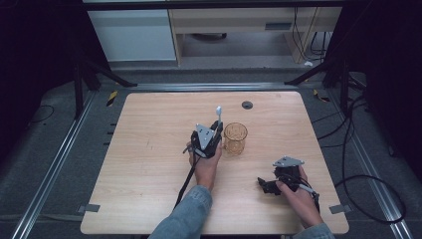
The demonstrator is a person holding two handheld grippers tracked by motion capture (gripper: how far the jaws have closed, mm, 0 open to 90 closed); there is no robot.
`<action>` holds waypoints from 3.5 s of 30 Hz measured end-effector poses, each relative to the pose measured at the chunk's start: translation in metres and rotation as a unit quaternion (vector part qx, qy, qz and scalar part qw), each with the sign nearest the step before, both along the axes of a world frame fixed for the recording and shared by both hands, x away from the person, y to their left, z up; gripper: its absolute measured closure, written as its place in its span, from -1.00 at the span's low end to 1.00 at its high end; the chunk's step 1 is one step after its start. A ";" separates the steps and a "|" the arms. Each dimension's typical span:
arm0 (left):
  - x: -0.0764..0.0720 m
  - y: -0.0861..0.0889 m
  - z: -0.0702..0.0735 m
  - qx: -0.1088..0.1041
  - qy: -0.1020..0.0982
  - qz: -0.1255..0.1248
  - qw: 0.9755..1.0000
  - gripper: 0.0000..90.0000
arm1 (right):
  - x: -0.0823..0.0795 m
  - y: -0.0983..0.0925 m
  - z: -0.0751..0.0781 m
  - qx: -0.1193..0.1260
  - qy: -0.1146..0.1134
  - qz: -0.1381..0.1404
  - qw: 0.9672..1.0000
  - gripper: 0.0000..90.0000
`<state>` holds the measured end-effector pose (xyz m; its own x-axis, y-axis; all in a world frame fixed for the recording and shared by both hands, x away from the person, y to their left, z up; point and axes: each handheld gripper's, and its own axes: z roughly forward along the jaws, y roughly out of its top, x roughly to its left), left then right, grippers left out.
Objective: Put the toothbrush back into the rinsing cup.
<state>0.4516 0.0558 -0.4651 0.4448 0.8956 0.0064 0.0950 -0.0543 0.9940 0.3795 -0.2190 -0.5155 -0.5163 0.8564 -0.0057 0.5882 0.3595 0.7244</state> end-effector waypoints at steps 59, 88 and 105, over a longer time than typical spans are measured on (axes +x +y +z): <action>-0.001 0.017 0.020 0.008 0.095 -0.040 0.995 -0.41 | 0.000 0.001 0.000 0.002 0.002 -0.002 1.000 -0.99; -0.011 0.031 0.020 0.083 0.164 -0.098 0.978 -0.80 | 0.000 0.001 0.000 0.002 0.002 -0.002 1.000 -0.99; -0.021 0.050 0.019 0.149 0.216 -0.130 0.956 -0.85 | 0.001 0.002 0.000 0.000 0.001 -0.006 1.000 -0.99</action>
<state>0.4301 0.1058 -0.4464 0.6717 0.7408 0.0106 0.4369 -0.4076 0.8019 0.3801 -0.2167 -0.5153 -0.5061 0.8625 -0.0052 0.5936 0.3527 0.7234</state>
